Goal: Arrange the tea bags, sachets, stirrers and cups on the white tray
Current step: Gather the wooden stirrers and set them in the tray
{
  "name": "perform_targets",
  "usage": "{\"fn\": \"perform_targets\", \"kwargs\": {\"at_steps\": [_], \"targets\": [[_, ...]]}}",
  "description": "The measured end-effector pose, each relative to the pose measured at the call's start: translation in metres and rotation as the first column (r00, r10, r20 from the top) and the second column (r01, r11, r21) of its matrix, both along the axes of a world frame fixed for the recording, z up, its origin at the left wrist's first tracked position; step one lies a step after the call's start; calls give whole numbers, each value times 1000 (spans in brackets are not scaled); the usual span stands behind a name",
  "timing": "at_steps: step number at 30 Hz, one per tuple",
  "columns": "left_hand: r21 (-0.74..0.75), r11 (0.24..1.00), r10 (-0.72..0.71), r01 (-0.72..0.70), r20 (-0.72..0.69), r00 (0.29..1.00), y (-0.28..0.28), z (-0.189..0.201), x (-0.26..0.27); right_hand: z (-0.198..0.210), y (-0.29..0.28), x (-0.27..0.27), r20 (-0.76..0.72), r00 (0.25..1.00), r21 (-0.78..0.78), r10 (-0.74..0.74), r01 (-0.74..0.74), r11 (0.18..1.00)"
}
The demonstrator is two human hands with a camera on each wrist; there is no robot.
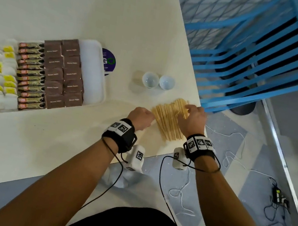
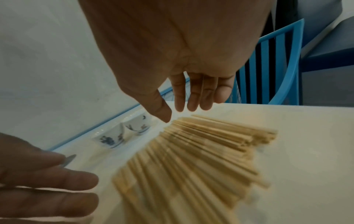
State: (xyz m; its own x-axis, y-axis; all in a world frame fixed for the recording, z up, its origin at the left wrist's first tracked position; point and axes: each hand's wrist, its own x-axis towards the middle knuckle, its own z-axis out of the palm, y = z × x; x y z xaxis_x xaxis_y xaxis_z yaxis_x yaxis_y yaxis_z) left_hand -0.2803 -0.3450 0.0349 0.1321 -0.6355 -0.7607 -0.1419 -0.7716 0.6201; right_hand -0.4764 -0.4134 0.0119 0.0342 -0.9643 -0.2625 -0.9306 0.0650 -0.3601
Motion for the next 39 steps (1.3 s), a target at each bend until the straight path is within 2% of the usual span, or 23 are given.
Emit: {"fn": "perform_targets", "kwargs": {"at_steps": [2,5,11,14,17,20,22,33,39], "targets": [[33,999,-7,5,45,999,-5,-2,-12,-8,-5,-11,-105,994,8,8,-7,1000],[89,994,67,-67,0,998,-8,-1,-26,-13,-5,-15,-212,976,101,53,-32,994],[91,976,198,-197,-3,980,-18,-34,-31,-1,15,4,-93,981,122,173,-161,979],[69,975,206,-209,59,977,-22,-22,-36,-7,24,18,-61,975,88,214,-208,974],[65,976,203,-210,100,974,-25,-17,-41,-19,27,33,-95,957,88,275,-267,960],[69,973,212,-219,97,973,-27,-18,-43,-29,26,46,-187,905,125,382,-363,923],[60,975,206,-213,103,973,-29,-18,-42,-29,25,50,-196,886,147,420,-397,906],[63,976,199,-210,141,970,-31,-31,-29,-26,25,59,-154,918,255,366,-321,912],[66,975,208,-211,53,977,-30,-33,-21,-19,27,61,-107,932,192,346,-322,927]]}}
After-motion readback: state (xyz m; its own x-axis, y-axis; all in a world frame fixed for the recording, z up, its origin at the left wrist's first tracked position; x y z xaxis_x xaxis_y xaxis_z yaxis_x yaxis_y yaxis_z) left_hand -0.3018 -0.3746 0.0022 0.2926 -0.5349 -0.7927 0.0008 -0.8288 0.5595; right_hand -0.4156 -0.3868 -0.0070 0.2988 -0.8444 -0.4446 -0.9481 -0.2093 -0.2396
